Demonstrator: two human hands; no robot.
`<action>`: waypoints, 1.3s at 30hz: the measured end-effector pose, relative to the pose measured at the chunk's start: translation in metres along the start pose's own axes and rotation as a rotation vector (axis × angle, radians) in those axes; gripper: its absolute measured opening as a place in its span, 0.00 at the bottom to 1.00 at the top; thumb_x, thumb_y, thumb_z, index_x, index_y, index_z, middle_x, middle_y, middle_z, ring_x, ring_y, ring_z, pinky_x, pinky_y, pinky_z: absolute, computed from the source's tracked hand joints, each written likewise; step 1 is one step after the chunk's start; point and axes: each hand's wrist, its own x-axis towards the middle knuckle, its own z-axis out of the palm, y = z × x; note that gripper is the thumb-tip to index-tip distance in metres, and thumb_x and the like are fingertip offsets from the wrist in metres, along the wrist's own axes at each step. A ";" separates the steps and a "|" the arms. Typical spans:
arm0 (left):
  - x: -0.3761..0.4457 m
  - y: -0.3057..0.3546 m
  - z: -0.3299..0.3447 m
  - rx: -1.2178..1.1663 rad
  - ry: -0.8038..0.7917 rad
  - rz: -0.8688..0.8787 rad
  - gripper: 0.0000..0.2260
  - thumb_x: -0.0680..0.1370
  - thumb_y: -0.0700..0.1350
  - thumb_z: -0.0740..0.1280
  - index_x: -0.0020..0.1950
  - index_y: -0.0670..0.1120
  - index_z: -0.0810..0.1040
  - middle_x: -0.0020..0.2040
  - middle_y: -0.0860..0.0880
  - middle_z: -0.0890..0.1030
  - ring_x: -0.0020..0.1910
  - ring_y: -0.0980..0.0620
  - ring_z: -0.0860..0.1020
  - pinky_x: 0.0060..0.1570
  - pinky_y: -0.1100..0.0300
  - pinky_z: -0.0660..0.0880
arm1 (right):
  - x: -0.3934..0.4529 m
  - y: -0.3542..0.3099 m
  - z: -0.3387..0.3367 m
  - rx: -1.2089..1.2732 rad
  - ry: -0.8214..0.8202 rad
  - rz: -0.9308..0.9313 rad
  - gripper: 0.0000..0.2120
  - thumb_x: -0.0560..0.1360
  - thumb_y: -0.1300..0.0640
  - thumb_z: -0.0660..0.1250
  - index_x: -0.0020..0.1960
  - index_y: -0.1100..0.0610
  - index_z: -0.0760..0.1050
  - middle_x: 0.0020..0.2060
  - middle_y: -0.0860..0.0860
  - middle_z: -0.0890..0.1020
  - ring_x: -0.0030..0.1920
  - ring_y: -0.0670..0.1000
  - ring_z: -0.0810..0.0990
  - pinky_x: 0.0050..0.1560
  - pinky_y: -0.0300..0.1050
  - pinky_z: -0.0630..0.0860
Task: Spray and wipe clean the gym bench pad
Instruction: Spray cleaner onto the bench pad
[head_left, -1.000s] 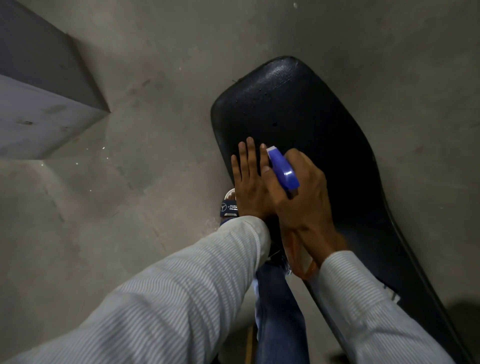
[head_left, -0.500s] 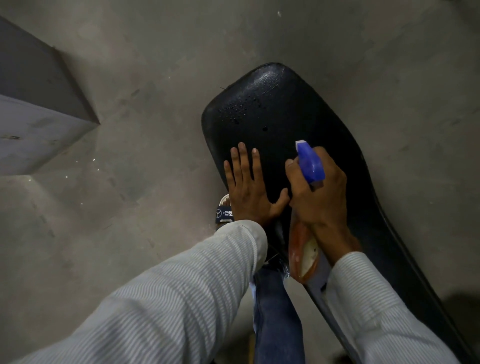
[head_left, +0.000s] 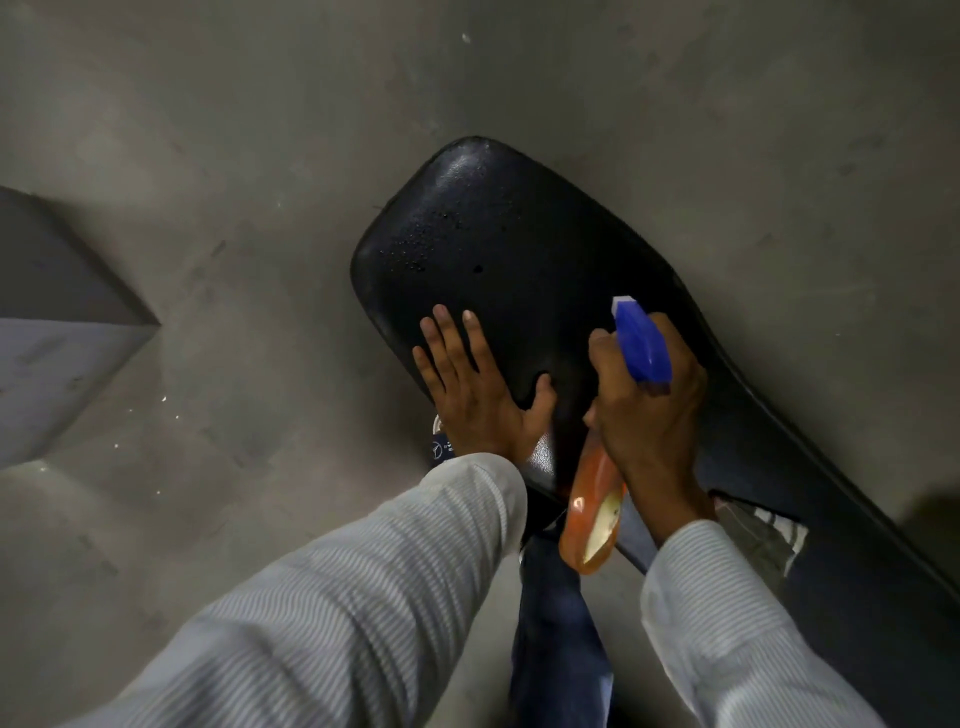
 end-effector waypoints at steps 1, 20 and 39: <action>0.000 0.000 0.000 0.008 -0.002 0.001 0.48 0.75 0.67 0.69 0.86 0.40 0.59 0.87 0.37 0.53 0.87 0.36 0.49 0.84 0.33 0.50 | -0.002 0.002 -0.003 0.005 0.018 0.005 0.11 0.82 0.49 0.68 0.46 0.55 0.73 0.35 0.53 0.74 0.34 0.54 0.75 0.41 0.49 0.76; -0.002 -0.002 0.005 0.094 0.035 0.053 0.49 0.76 0.68 0.67 0.87 0.40 0.56 0.87 0.35 0.52 0.87 0.34 0.50 0.84 0.35 0.48 | -0.049 0.048 -0.029 0.014 0.157 0.056 0.14 0.81 0.44 0.65 0.43 0.52 0.72 0.36 0.52 0.74 0.36 0.54 0.75 0.46 0.55 0.77; -0.002 -0.007 0.006 0.101 0.030 0.085 0.50 0.76 0.70 0.63 0.87 0.40 0.53 0.87 0.35 0.50 0.87 0.34 0.48 0.84 0.35 0.46 | -0.100 0.077 0.004 0.133 0.307 0.155 0.15 0.78 0.38 0.64 0.43 0.49 0.74 0.35 0.55 0.78 0.36 0.55 0.80 0.45 0.48 0.78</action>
